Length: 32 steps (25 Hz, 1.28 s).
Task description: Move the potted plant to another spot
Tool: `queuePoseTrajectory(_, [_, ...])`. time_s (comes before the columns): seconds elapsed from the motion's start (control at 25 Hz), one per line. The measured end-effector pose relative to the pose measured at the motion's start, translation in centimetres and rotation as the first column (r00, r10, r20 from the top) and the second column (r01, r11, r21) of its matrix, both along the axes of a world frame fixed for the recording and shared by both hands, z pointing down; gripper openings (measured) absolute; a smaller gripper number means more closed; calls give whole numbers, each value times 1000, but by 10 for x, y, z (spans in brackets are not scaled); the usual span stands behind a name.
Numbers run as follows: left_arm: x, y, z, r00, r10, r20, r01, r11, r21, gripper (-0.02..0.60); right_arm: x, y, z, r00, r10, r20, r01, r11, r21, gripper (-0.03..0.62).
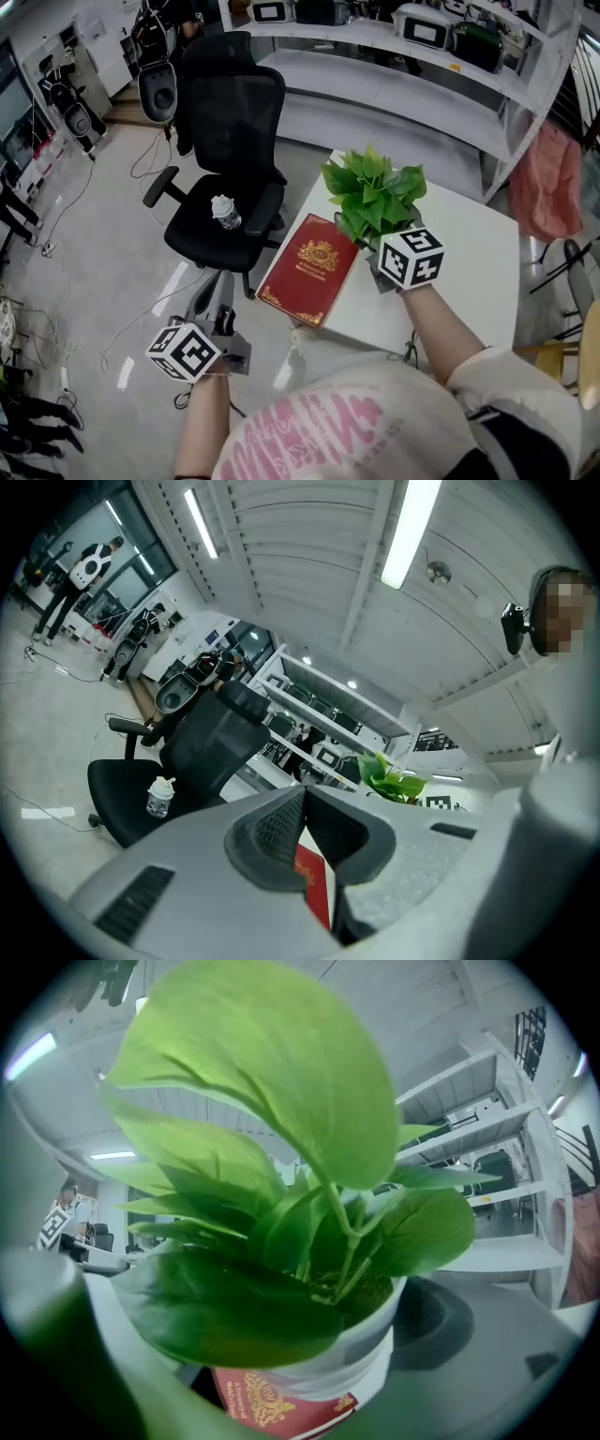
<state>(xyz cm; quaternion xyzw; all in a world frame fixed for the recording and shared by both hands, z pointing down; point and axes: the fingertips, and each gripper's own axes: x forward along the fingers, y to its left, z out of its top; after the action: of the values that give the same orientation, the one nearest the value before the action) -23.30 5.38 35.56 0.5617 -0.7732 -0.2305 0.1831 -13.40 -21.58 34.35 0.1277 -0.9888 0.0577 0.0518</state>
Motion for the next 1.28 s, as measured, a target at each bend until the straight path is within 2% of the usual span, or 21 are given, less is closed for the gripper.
queuePoseTrajectory(0.16, [-13,-7,-12,1000,-4,-1,4,999,32,3,-15,-9,1,1000,14,-4,-14,1000,3,568])
queuePoseTrajectory(0.32, [-24,-21,-17,1000,14,27,-15,999,38,3,-24,-23,10,999,34,-3,-34,999,-13,568])
queuePoseTrajectory(0.72, [-64,-61,7,997,80,2,-80,997,-23,3,-61,-65,41,992,124,-26,-126,990,-60,568])
queuePoseTrajectory(1.0, [-90,-87,13,987,162,-4,-162,986,-43,3,-95,-100,64,980,200,-16,-201,974,-101,568])
queuePoseTrajectory(1.28, [-120,-104,31,987,159,-9,-159,986,-41,3,-116,-121,100,966,256,-34,-258,958,-125,568])
